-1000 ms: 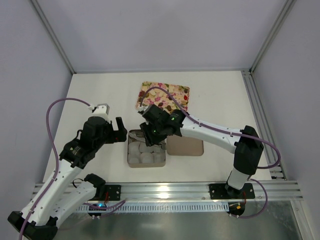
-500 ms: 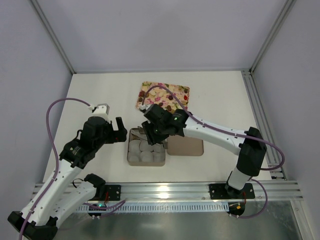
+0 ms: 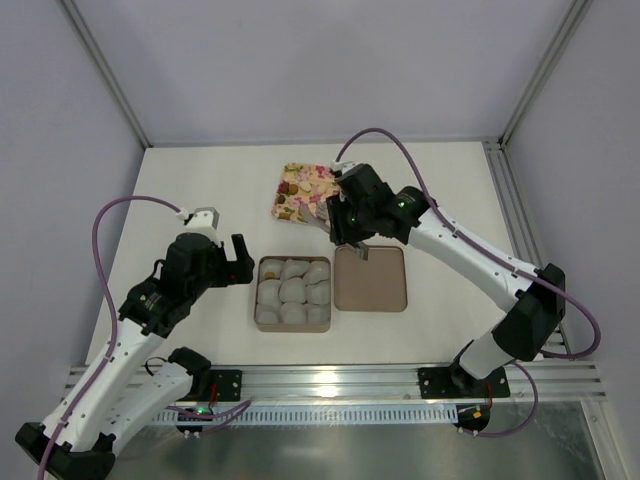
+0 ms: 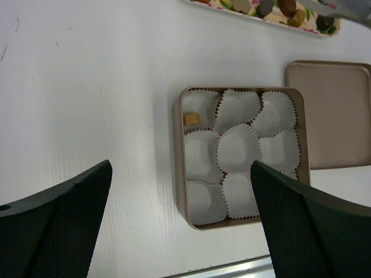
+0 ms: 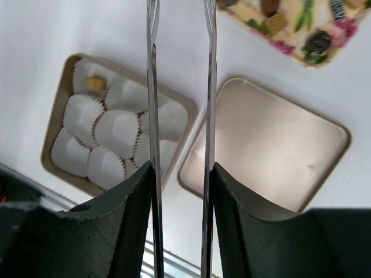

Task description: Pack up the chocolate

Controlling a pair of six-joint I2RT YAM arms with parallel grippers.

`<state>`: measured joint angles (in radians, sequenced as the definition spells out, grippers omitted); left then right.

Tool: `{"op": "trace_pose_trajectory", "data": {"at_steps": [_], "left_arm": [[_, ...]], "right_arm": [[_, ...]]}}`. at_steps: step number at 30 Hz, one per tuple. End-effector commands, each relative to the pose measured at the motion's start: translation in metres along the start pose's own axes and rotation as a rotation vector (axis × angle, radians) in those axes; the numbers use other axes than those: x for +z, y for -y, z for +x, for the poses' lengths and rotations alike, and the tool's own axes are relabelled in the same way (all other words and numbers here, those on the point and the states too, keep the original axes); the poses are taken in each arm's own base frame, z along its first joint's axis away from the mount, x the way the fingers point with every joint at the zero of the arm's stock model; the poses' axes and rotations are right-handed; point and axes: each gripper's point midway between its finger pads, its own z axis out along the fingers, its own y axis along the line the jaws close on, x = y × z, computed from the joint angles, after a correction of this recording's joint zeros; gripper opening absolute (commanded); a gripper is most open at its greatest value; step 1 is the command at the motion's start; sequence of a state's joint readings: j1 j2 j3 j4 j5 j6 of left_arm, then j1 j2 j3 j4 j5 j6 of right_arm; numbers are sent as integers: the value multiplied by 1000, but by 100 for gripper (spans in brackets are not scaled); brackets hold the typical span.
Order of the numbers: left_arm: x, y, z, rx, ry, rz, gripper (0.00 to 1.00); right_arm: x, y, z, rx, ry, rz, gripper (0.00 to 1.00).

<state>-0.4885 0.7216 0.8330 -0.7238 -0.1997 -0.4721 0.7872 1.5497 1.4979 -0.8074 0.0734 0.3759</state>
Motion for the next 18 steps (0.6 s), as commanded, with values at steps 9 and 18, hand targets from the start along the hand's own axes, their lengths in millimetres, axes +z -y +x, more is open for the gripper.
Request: {"op": "trace_pose_trajectory", "data": {"at_steps": [9, 18], "left_arm": [[0, -1, -2, -18, 9, -6, 100], [1, -1, -2, -15, 6, -9, 100]], "right_arm": [[39, 59, -41, 19, 8, 106, 45], [70, 56, -35, 21, -51, 95, 45]]}}
